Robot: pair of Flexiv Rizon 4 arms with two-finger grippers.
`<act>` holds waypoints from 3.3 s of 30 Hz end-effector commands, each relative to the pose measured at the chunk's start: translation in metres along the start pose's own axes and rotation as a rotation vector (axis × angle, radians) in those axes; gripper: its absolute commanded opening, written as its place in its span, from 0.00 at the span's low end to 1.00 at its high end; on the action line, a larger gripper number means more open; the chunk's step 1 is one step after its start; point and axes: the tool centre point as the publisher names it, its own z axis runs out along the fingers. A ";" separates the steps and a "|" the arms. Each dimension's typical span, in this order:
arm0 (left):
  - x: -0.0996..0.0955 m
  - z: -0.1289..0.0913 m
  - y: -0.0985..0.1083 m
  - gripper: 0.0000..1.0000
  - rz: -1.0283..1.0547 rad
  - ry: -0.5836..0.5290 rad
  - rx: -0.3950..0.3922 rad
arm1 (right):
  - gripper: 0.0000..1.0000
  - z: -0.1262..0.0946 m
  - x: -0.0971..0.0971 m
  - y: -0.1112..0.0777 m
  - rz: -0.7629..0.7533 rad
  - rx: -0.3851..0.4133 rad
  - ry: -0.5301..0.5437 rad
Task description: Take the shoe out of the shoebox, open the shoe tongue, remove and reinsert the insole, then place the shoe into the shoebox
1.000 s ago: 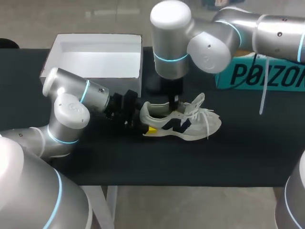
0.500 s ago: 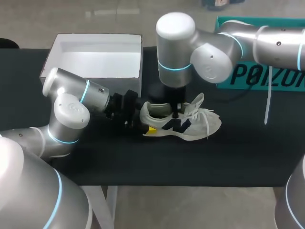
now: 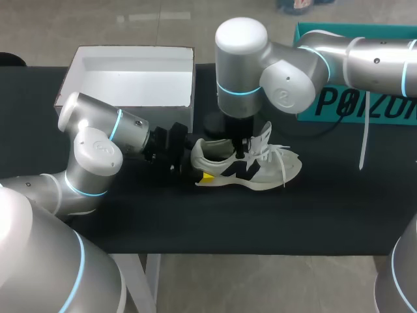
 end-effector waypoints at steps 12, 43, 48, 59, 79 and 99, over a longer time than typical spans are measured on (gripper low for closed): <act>0.002 0.001 0.000 0.00 0.001 0.001 -0.001 | 0.33 0.027 0.003 0.009 -0.012 -0.055 0.090; 0.002 0.001 0.000 0.00 0.001 0.001 -0.001 | 0.00 0.061 0.040 0.014 -0.094 -0.083 0.244; 0.002 0.001 0.000 0.00 0.001 0.001 -0.001 | 0.00 0.057 0.040 0.007 -0.035 -0.095 0.234; 0.002 0.001 0.000 0.00 0.001 0.001 -0.001 | 0.00 0.017 0.035 -0.006 0.002 -0.135 0.114; 0.002 0.001 0.000 0.00 0.001 0.001 -0.001 | 0.00 -0.016 0.022 -0.027 0.071 -0.201 0.010; 0.002 0.001 0.000 0.00 0.001 0.001 -0.001 | 0.00 -0.036 0.003 -0.004 0.056 -0.293 -0.047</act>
